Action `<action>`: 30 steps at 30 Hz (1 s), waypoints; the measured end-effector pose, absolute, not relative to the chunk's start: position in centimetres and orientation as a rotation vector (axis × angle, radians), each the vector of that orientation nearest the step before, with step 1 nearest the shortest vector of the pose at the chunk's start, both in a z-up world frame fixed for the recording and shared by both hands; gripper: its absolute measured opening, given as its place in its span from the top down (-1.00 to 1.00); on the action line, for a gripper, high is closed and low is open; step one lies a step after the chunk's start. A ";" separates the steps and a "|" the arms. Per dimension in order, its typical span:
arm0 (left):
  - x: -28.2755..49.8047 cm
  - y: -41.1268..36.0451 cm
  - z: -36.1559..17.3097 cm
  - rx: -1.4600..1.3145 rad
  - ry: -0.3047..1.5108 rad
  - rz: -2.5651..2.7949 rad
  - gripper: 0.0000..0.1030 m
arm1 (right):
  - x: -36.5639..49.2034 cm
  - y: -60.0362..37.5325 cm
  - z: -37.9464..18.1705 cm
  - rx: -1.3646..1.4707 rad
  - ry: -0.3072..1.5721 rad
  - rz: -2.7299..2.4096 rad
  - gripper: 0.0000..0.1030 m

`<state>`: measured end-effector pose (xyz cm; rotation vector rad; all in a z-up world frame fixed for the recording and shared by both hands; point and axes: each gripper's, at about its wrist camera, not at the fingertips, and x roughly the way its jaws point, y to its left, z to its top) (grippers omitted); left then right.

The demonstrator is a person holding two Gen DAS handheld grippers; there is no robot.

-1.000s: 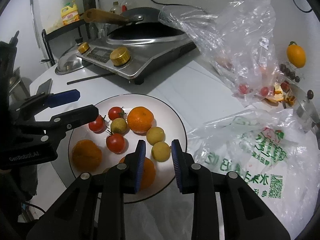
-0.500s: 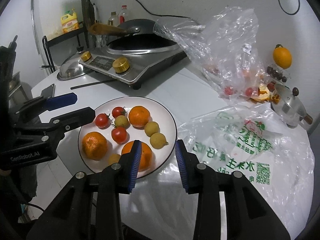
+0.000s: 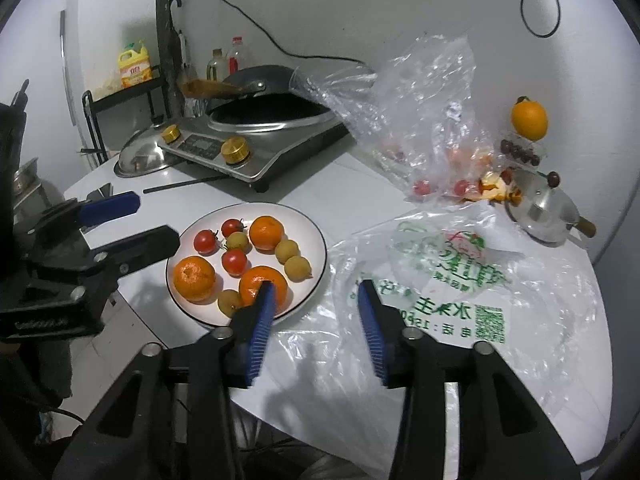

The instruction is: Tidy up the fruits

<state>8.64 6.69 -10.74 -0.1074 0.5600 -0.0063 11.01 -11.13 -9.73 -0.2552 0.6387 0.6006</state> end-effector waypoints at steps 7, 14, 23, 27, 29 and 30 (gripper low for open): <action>6.9 4.9 -9.3 -0.082 0.526 -0.025 -0.66 | 9.0 -13.3 -7.8 -0.232 0.576 0.566 0.06; 5.5 3.3 -7.3 -0.072 0.482 -0.043 -0.67 | 7.0 -15.7 -5.9 -0.217 0.515 0.527 0.06; 4.3 1.6 -5.0 -0.045 0.435 -0.072 -0.78 | 5.2 -18.3 -3.9 -0.196 0.448 0.474 0.05; 4.1 1.0 -3.9 -0.058 0.425 -0.102 -0.83 | 4.6 -19.3 -3.0 -0.174 0.426 0.451 0.04; 4.0 0.7 -3.4 -0.063 0.419 -0.112 -0.91 | 4.3 -19.7 -2.4 -0.169 0.412 0.436 0.03; 4.0 0.6 -3.0 -0.060 0.412 -0.114 -0.91 | 4.2 -19.8 -2.3 -0.173 0.405 0.425 0.00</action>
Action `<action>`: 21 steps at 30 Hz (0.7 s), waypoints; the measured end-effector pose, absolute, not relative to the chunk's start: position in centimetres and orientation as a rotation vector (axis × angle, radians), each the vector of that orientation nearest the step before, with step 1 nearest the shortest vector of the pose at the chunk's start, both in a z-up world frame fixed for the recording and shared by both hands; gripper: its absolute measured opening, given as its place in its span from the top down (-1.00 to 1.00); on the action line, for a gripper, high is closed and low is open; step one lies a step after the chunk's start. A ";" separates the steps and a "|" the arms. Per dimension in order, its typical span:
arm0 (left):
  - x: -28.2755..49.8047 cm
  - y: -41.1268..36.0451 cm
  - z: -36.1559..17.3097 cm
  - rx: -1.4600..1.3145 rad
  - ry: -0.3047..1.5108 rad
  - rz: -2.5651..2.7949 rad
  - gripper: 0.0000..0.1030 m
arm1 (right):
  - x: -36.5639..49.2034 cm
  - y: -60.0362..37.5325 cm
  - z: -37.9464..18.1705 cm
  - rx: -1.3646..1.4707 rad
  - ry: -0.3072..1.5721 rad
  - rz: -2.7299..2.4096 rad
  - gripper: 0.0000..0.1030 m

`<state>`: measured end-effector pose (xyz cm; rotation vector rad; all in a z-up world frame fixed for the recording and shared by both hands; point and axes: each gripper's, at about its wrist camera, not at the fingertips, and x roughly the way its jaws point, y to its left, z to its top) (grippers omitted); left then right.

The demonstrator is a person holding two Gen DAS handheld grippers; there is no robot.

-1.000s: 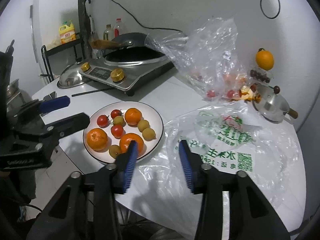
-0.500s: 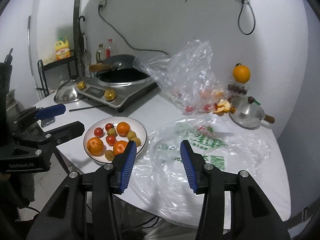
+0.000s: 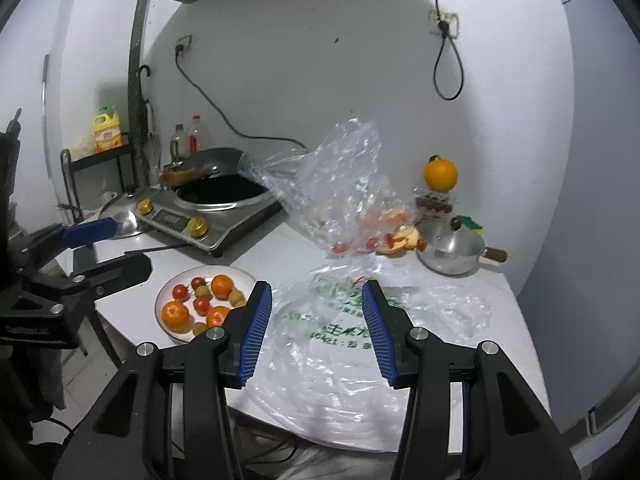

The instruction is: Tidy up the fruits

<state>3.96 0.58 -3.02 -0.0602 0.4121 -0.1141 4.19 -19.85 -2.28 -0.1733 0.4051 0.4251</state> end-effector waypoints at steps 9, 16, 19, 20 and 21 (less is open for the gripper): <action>3.3 -1.0 0.1 -0.003 0.353 -0.115 -0.91 | 3.2 -21.5 0.4 -0.152 0.319 0.386 -0.17; 2.1 -1.6 3.0 -0.007 0.293 -0.103 -0.92 | 2.3 -22.2 2.6 -0.125 0.257 0.385 -0.29; 1.5 -2.0 4.5 0.009 0.263 -0.082 -0.92 | 1.8 -22.5 3.7 -0.124 0.231 0.384 -0.30; 1.4 -2.1 4.9 0.012 0.253 -0.082 -0.92 | 1.7 -22.5 4.0 -0.123 0.225 0.385 -0.30; 1.2 -2.3 5.3 0.017 0.240 -0.085 -0.92 | 1.6 -22.6 4.3 -0.118 0.219 0.388 -0.30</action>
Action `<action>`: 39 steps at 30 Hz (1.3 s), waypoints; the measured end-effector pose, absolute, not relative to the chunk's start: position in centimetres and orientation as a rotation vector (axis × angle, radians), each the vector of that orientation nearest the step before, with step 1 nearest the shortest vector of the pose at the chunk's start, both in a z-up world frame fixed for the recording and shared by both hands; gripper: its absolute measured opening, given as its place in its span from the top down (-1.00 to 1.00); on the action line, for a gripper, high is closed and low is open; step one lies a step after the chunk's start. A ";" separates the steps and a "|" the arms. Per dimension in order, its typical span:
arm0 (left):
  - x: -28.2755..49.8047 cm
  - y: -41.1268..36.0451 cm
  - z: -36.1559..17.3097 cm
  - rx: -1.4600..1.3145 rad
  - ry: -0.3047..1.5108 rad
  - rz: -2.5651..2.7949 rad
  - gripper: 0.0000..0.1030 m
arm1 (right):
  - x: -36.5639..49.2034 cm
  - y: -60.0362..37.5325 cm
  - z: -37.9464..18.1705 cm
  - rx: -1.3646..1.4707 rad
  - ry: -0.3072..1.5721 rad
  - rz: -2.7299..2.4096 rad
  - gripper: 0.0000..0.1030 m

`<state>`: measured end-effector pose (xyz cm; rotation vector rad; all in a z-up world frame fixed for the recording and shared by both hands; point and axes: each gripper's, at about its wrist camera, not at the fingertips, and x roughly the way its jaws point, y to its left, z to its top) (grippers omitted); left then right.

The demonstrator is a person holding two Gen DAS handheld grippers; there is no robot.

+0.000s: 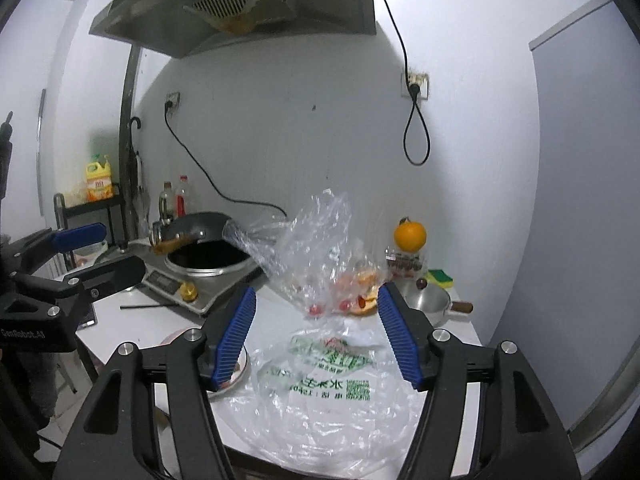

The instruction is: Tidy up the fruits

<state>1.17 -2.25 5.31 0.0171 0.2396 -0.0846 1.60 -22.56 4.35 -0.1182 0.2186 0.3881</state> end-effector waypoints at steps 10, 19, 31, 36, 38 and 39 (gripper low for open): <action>-0.5 -2.8 8.8 0.047 0.144 -0.076 -0.92 | 0.2 -23.5 8.1 -0.088 0.120 0.363 -0.49; -1.8 -2.3 10.9 0.055 0.076 -0.032 -0.92 | -0.3 -24.0 10.5 -0.082 0.067 0.349 -0.49; -2.2 -2.0 11.4 0.072 0.047 0.029 -0.92 | -0.5 -23.6 11.2 -0.090 0.055 0.352 -0.49; -2.2 -1.7 11.3 0.061 0.050 0.029 -0.92 | -0.5 -23.7 11.1 -0.090 0.059 0.364 -0.49; -2.2 -1.7 11.3 0.062 0.050 0.032 -0.92 | -0.6 -23.8 11.1 -0.090 0.059 0.364 -0.49; -2.2 -1.7 11.3 0.062 0.052 0.031 -0.92 | -0.6 -23.8 11.1 -0.091 0.059 0.365 -0.49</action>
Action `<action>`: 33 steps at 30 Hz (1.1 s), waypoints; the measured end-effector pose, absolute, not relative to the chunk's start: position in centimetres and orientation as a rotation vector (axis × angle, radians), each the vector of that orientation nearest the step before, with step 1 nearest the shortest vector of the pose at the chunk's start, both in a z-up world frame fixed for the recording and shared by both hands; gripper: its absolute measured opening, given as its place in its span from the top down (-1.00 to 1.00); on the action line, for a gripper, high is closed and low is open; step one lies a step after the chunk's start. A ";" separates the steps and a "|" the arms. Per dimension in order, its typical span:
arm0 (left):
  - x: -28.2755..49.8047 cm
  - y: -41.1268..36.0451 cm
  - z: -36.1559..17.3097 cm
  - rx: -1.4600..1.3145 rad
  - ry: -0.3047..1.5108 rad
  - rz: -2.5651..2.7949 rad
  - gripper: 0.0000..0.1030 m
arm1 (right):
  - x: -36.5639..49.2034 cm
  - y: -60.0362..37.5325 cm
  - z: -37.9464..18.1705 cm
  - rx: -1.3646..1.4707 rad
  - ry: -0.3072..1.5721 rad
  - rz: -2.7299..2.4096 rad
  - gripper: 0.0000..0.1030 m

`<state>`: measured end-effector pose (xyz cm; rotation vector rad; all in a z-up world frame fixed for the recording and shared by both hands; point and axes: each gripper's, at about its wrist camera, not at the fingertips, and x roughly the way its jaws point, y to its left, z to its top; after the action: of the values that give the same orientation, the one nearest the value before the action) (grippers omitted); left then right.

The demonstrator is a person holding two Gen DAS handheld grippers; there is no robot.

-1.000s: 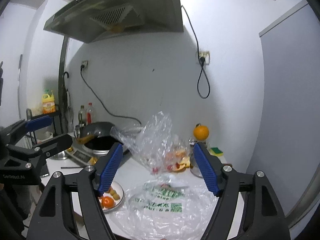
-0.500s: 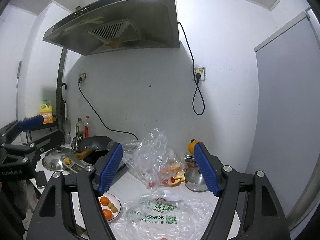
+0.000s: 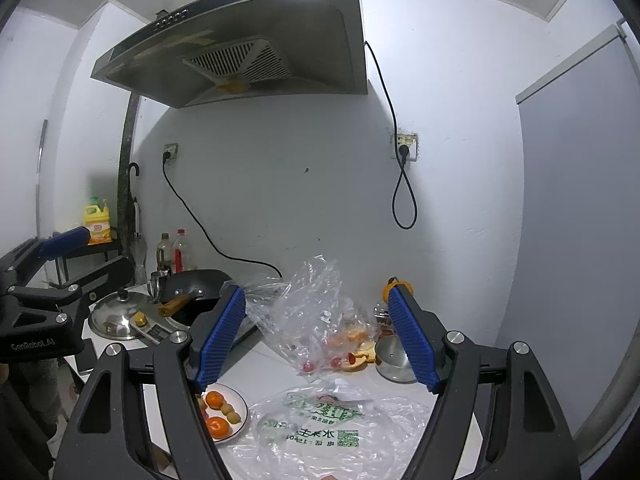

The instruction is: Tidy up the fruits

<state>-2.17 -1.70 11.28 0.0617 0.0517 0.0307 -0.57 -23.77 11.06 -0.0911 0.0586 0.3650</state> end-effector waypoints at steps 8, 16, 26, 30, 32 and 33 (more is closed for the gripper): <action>-1.9 -1.9 10.9 0.069 0.061 0.027 -0.92 | -0.4 -23.7 11.0 -0.088 0.067 0.362 -0.49; -1.8 -2.0 10.8 0.070 0.063 0.027 -0.92 | -0.4 -23.7 10.9 -0.090 0.070 0.362 -0.49; -1.8 -2.2 10.6 0.071 0.067 0.023 -0.92 | -0.3 -23.8 10.8 -0.089 0.072 0.361 -0.49; -1.6 -2.4 10.5 0.072 0.069 0.020 -0.92 | -0.5 -24.0 10.7 -0.087 0.074 0.358 -0.49; -1.6 -2.5 10.5 0.070 0.071 0.018 -0.92 | -0.4 -24.0 10.7 -0.088 0.075 0.358 -0.49; -1.6 -2.5 10.5 0.070 0.071 0.017 -0.92 | -0.4 -24.0 10.7 -0.088 0.075 0.357 -0.49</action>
<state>-1.56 -2.50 10.48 0.0696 0.0707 0.0167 -0.38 -23.99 10.70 -0.0877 0.0750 0.3575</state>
